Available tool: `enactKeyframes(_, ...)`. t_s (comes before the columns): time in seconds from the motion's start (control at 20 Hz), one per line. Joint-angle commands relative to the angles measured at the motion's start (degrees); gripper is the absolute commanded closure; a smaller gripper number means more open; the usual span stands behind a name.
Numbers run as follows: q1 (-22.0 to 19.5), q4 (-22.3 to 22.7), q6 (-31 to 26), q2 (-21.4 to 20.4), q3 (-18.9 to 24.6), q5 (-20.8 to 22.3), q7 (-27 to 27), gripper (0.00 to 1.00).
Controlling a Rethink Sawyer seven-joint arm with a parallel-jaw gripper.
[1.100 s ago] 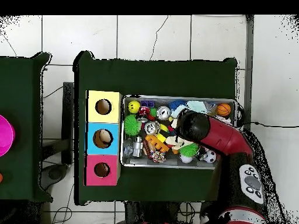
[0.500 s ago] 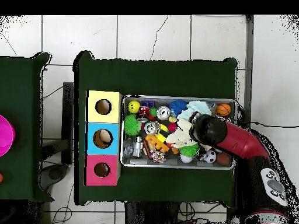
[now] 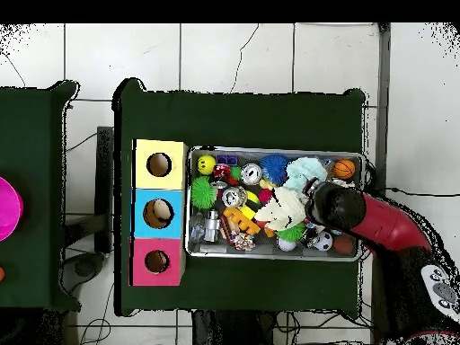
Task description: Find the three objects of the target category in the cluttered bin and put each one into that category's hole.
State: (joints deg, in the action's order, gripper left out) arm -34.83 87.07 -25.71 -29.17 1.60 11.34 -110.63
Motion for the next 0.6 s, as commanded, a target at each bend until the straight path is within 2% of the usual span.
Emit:
enactKeyframes(0.05, -2.15, -1.77, -7.45, 1.48, 7.85, 6.20, 13.47, 0.00)
enactKeyframes(0.35, -3.09, -1.06, -7.18, 1.02, 8.94, 8.31, 12.09, 0.00)
enactKeyframes(0.6, -1.12, -0.04, -5.94, 0.44, 7.89, 9.36, 7.83, 0.00)
